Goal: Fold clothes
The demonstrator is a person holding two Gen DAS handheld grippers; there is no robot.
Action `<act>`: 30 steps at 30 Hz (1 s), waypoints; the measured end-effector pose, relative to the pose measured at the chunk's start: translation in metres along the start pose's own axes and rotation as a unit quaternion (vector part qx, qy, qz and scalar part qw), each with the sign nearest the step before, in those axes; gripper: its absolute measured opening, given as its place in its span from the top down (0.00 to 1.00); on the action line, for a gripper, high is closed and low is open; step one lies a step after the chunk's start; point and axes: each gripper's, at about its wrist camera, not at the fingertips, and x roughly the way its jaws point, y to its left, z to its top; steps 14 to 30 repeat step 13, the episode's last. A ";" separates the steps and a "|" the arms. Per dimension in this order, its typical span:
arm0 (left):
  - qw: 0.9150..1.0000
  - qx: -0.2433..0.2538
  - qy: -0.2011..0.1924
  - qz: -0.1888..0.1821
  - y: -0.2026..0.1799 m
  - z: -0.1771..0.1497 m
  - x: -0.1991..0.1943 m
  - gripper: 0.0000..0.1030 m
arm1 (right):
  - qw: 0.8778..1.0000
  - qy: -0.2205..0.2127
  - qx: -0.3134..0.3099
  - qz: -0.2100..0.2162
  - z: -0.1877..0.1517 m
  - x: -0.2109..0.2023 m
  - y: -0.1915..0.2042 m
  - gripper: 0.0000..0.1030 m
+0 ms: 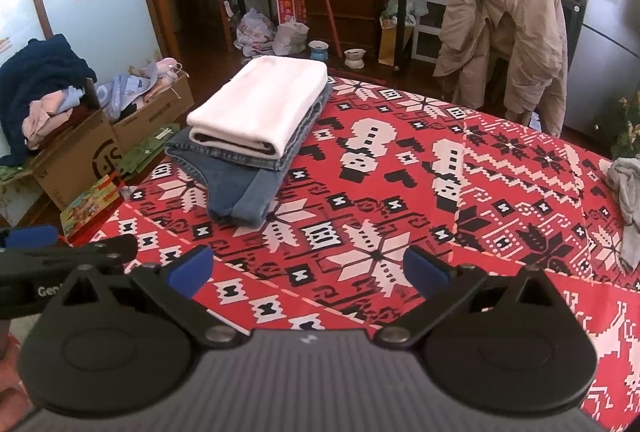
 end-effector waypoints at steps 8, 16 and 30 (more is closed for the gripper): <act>1.000 0.001 0.004 -0.001 0.000 -0.002 0.002 0.14 | 1.000 0.000 -0.007 -0.002 0.000 0.001 0.005 0.01; 1.000 0.001 0.003 -0.003 -0.001 -0.003 0.001 0.14 | 1.000 0.001 -0.006 0.000 0.000 0.001 0.006 0.01; 1.000 0.001 0.003 -0.003 -0.001 -0.003 0.001 0.14 | 1.000 0.001 -0.006 0.000 0.000 0.001 0.006 0.01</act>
